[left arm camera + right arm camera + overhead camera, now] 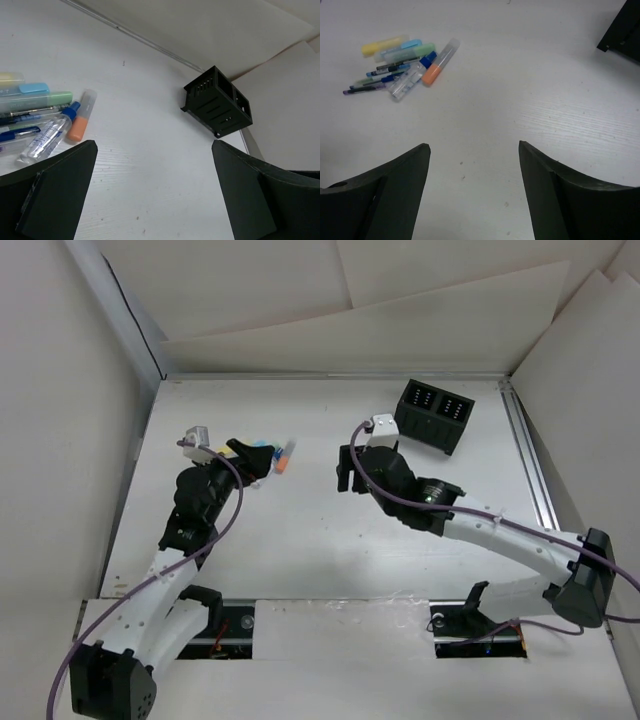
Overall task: Sort the stationery into containers
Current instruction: Pick up the pen from the center of the board.
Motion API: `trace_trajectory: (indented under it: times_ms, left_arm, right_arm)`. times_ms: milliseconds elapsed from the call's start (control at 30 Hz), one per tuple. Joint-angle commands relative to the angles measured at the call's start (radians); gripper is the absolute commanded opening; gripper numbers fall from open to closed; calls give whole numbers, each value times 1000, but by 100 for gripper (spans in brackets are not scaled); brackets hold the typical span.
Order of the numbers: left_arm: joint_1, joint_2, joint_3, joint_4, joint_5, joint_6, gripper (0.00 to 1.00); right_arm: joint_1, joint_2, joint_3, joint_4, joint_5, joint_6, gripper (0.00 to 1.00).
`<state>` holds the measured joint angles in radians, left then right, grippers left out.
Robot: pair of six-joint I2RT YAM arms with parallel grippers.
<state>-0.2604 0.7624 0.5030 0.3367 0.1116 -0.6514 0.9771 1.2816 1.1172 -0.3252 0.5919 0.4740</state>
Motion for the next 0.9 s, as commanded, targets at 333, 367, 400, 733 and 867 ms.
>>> trace_trajectory:
  times_ms: [333, 367, 400, 733, 867]
  left_arm:
    - [-5, -136, -119, 146, -122, 22, 100]
    - [-5, -164, -132, 159, -144, 22, 100]
    - [-5, -164, -142, 159, -171, 22, 100]
    - [-57, -20, -64, 73, -300, 65, 100]
    - [-66, -20, -55, 90, -240, 95, 66]
  right_arm:
    - [-47, 458, 367, 81, 3, -80, 0]
    - [-67, 491, 445, 63, -7, -68, 0]
    - [-78, 563, 487, 22, -18, -45, 0]
    - [-166, 1046, 1039, -207, -162, 46, 54]
    - [-202, 1146, 1144, -227, -201, 66, 68]
